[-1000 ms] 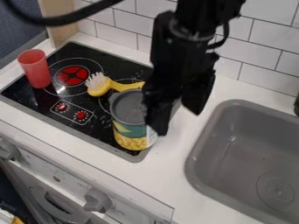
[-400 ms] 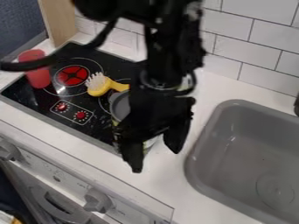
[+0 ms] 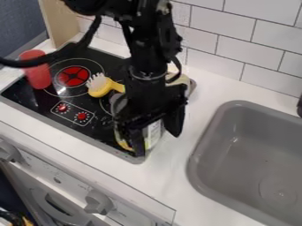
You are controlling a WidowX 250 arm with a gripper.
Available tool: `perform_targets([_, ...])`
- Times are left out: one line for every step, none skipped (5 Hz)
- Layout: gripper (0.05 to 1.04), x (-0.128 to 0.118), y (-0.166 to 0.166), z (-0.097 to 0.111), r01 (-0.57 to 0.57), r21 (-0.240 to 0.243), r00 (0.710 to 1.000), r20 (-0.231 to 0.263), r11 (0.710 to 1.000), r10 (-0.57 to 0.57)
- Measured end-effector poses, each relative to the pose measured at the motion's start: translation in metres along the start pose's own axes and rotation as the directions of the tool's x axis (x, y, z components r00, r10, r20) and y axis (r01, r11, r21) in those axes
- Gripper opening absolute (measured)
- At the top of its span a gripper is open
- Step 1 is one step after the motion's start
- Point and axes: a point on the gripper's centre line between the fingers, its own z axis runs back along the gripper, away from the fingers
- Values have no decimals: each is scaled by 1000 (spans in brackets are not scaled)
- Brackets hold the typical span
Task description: Move the can to the middle of the stove
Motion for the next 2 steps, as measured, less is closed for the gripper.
perform_targets([1000, 14, -11, -2, -38, -11, 999, 4, 999, 38])
perform_targets([1000, 31, -15, 2, -86, -13, 996, 18, 996, 87])
